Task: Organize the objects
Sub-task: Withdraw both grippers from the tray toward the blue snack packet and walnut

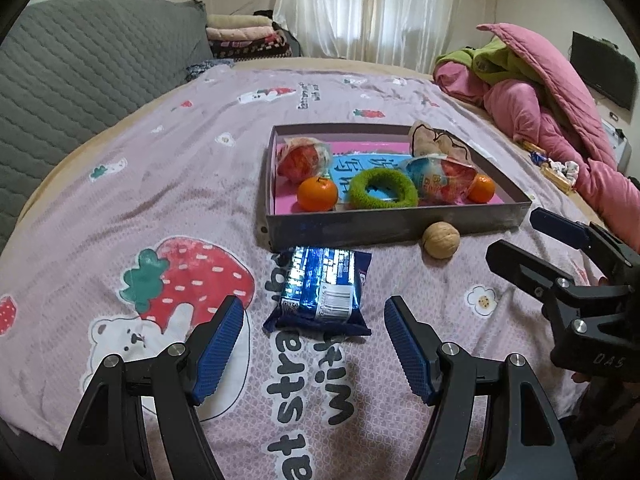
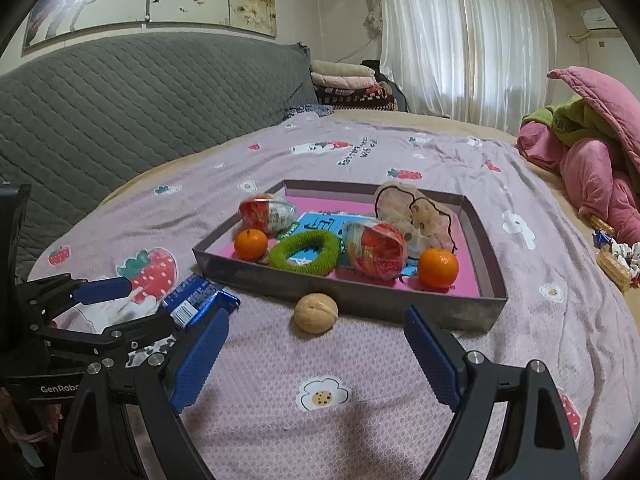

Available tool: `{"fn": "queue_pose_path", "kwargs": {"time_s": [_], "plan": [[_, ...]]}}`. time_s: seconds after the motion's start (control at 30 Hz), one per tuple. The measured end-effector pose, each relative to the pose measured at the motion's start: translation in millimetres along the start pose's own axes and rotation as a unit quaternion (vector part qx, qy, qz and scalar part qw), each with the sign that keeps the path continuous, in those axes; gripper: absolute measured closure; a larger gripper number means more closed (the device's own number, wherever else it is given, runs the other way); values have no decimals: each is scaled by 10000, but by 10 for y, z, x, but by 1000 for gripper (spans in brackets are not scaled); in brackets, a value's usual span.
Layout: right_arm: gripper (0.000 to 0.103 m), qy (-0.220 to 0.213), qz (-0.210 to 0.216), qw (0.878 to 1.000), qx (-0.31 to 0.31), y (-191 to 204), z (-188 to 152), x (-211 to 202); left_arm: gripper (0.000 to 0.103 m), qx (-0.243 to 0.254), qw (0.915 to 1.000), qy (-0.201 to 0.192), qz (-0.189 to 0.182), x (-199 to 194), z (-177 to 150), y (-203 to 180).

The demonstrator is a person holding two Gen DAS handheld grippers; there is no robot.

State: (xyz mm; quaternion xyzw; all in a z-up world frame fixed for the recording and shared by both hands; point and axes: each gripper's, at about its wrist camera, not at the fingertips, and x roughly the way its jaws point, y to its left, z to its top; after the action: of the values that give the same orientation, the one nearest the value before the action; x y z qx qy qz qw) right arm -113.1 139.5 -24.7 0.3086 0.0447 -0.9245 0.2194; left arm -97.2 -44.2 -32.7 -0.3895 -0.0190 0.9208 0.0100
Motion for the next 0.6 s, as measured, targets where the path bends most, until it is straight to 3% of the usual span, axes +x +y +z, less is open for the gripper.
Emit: {"fn": "queue_pose_path", "kwargs": {"time_s": [0.6], "plan": [[14, 293, -53, 9995, 69, -70, -141, 255, 29, -121, 9998, 139, -97, 235, -35, 22]]}}
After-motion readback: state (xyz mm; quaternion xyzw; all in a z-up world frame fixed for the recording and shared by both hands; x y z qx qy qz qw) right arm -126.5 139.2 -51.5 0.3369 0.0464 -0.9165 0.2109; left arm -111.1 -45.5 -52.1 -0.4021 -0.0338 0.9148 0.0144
